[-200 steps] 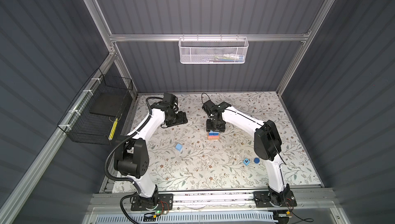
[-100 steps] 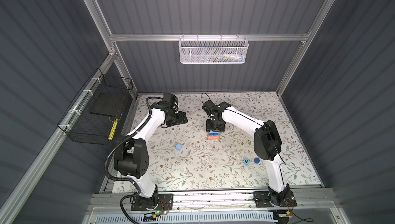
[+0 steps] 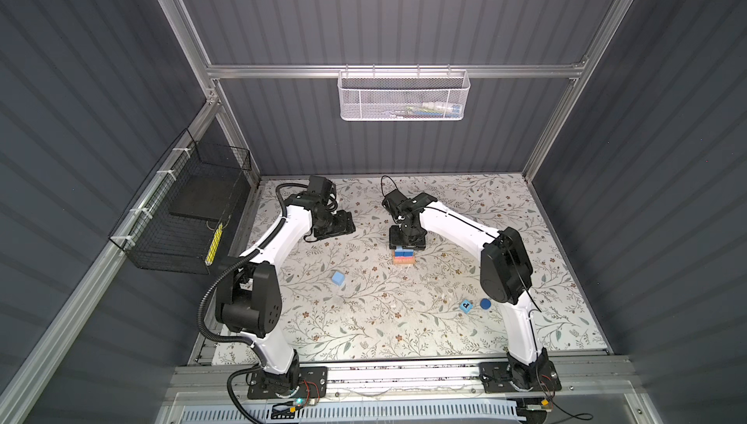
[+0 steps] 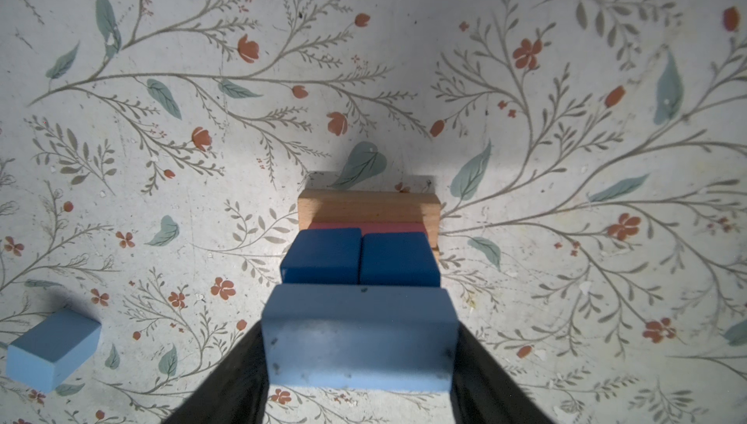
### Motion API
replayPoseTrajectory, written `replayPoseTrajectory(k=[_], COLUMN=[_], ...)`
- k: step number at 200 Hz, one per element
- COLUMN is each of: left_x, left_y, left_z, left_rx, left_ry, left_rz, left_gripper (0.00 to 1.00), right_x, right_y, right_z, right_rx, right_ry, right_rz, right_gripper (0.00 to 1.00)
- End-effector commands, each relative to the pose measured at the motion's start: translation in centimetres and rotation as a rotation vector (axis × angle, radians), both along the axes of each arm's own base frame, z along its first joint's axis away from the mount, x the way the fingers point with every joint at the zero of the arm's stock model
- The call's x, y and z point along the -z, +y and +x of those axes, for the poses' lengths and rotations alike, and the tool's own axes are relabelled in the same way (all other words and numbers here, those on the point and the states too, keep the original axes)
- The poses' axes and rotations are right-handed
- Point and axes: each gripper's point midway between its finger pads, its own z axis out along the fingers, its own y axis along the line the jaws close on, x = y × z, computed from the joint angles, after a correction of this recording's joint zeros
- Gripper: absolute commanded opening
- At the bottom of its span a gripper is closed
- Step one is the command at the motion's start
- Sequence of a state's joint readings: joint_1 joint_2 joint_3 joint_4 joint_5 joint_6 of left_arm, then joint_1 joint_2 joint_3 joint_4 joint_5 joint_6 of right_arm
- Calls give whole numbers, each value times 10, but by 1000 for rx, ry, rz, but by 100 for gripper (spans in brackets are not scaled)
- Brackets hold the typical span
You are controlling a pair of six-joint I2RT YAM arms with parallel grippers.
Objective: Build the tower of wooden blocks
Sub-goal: 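Carry the light blue block over the stack and lower it onto the dark blue cubes, then open the right gripper to release the light blue block on the stack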
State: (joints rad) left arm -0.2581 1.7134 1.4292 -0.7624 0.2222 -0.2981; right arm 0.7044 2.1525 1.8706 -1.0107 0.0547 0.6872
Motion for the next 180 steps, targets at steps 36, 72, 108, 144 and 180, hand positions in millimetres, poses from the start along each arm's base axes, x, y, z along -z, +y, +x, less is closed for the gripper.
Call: replayPoseTrajectory(k=[36,72,108,144,180], left_x=[4,4,5,4,13], left_y=[0,0,0,0,1], left_z=[-2,-2,-2,-2,-8], left_rx=[16,17,17,18,17], left_ry=[15,15,15,14,37], left_rz=[-10,-10,-11,-13,-7], left_gripper=[76,76,76,76,76], right_x=[3,2,2,0,-6], right_y=[1,0,0,0,-1], right_z=[3,3,3,4,5], right_rx=[-3,0,0,0,5], right_ry=[5,4,4,1,-12], right_rz=[-7,-8,-10,-8,-4], right_gripper=[70,70,70,75,82])
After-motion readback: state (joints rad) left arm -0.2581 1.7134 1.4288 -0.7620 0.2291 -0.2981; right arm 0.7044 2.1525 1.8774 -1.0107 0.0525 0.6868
